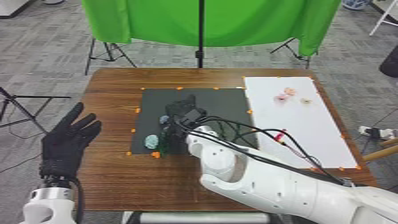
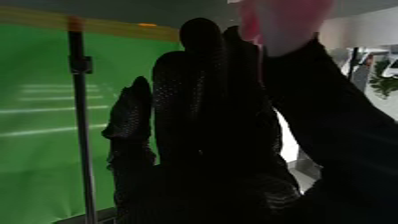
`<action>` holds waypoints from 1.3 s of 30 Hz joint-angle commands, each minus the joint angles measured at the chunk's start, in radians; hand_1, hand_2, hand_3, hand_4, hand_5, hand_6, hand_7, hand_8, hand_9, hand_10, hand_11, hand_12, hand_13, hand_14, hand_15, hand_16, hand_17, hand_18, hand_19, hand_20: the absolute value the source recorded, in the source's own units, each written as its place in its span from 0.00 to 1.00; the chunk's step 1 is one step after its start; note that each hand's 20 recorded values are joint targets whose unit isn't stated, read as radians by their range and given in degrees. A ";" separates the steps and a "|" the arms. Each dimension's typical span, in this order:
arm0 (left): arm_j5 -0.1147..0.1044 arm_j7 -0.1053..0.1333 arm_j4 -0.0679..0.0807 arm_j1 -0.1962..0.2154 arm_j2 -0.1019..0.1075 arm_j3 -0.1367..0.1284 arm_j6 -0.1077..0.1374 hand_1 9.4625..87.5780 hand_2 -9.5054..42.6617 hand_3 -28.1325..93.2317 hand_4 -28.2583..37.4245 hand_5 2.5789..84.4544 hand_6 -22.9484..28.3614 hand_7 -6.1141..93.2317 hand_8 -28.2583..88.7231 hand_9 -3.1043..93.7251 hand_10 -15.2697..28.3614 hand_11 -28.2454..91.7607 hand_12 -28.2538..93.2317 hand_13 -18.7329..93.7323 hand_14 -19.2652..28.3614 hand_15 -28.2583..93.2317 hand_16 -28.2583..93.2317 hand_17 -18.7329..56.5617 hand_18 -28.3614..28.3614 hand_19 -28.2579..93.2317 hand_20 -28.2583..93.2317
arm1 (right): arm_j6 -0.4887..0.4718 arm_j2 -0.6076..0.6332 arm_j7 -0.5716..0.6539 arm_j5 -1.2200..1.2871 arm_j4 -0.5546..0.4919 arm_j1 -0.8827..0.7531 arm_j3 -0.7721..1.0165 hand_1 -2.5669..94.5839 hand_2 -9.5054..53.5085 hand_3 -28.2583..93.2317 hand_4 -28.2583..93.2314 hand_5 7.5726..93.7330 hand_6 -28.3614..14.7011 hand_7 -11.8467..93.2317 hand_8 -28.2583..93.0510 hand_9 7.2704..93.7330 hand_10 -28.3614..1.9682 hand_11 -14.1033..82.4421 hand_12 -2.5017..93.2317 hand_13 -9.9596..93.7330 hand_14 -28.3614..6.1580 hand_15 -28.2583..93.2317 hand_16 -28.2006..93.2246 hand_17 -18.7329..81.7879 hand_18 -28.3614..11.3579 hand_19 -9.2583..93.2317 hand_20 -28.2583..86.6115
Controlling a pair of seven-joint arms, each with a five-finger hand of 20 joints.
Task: Arrange flowers
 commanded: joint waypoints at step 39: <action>-0.027 0.039 -0.003 0.037 0.017 0.019 0.021 0.16 0.30 0.89 0.00 0.41 0.60 0.13 0.18 0.36 0.80 0.42 0.32 0.34 0.97 0.68 0.14 0.14 1.00 0.71 0.23 | -0.053 0.061 0.026 0.198 -0.182 -0.062 0.223 0.40 0.00 0.93 0.00 0.50 0.57 0.27 0.12 0.46 0.33 0.56 0.20 0.49 0.36 0.92 0.33 0.27 0.16 0.85 0.72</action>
